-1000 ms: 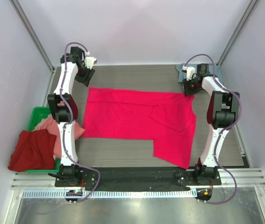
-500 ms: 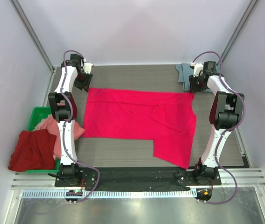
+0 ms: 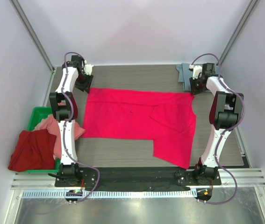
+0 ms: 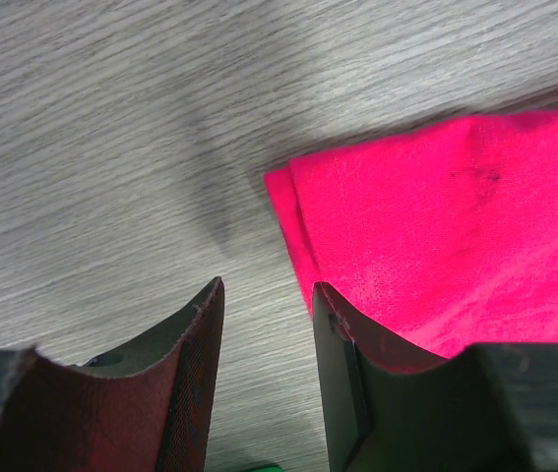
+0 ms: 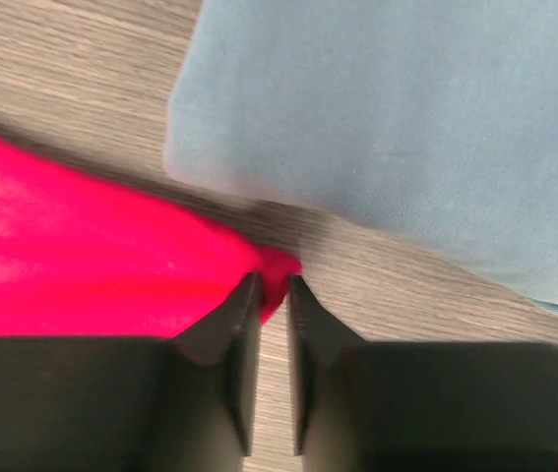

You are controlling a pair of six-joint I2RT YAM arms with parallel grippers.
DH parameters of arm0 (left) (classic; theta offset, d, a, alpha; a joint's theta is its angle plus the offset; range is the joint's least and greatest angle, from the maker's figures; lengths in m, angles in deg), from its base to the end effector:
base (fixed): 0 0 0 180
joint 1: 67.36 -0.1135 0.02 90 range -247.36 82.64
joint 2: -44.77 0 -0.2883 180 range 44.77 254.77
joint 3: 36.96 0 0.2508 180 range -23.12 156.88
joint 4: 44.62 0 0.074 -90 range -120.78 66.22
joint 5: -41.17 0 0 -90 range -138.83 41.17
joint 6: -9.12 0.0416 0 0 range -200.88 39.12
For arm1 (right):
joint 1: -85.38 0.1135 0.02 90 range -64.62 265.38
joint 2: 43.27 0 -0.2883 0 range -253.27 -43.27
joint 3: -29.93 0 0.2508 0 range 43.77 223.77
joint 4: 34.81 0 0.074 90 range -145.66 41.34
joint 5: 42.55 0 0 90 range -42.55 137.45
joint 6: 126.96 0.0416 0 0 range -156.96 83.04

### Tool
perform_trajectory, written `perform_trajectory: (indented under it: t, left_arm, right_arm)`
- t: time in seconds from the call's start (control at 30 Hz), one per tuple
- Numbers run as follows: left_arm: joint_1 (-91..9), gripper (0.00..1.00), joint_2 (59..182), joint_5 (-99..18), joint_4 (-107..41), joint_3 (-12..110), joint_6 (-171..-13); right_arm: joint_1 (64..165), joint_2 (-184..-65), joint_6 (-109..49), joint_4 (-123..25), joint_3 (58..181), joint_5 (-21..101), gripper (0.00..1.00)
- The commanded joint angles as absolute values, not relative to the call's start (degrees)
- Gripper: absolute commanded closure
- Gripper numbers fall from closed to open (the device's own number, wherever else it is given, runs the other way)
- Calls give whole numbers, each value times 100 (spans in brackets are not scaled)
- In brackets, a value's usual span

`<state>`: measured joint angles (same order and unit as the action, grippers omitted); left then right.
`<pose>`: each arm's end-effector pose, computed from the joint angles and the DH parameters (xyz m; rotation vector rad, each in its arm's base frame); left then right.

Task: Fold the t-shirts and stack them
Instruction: Fold the tshirt

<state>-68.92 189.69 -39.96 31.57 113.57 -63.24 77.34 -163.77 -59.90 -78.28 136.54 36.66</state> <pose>0.5438 0.0084 0.1952 0.4252 2.7467 -0.1332 0.4682 -0.0583 0.2050 -0.3996 2.5136 0.0326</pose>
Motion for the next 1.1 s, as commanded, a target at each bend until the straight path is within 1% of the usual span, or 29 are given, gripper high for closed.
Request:
perform_trajectory:
  t: [0.0,0.1,0.2,0.4,0.47,0.5,0.57,0.6,0.67,0.73,0.77,0.87,0.9,0.97,1.0,1.07]
  left_arm:
    - [-6894,57,18891,-3898,3013,11478,-6410]
    - [-6894,58,18935,-3986,3022,11452,-6419]
    - [-6885,58,18909,-4013,3013,11417,-6419]
    - [-6885,58,18803,-4170,2978,11399,-6366]
    - [-6894,57,18733,-4241,2978,11391,-6340]
    - [-6885,56,18689,-4259,2995,11382,-6331]
    - [-6885,55,18567,-4294,3004,11268,-6261]
    - [-6885,54,18375,-4294,3004,11233,-6234]
    - [-6885,52,18119,-4268,2978,11110,-6234]
    - [-6894,51,17697,-4206,2943,11048,-6225]
    - [-6885,49,17565,-4145,2943,11048,-6234]
    - [-6876,48,17091,-3970,2995,11039,-6190]
    - [-6876,48,16950,-3925,3004,10995,-6138]
    - [-6859,48,16520,-3794,2996,10663,-6076]
    - [-6841,47,16370,-3688,3004,10513,-6006]
    - [-6789,48,15808,-3547,3039,9785,-5647]
  right_arm:
    - [7747,-16490,-6130,-7740,13658,3970,81]
    - [7747,-16683,-6174,-7634,13719,4190,93]
    - [7747,-16903,-6192,-7520,13921,4349,96]
    - [7755,-17246,-6200,-7388,14449,4498,95]
    - [7747,-17317,-6166,-7370,14572,4516,90]
    - [7747,-17317,-6165,-7370,14590,4533,85]
    - [7747,-17098,-6192,-7397,14459,4534,76]
    - [7747,-16958,-6218,-7406,14371,4490,69]
    - [7694,-16442,-6201,-7423,14046,4359,63]
    - [7650,-16053,-6139,-7467,13765,4183,60]
    - [7641,-15651,-6061,-7519,13711,4147,58]
    - [7624,-15078,-5964,-7844,13544,3980,57]
    - [7632,-14667,-5981,-8019,13387,3928,57]
    - [7632,-14269,-6199,-8135,13132,3708,57]
    - [7624,-13832,-6348,-8266,12809,3586,57]
    - [7624,-13399,-6761,-8381,12395,3269,57]
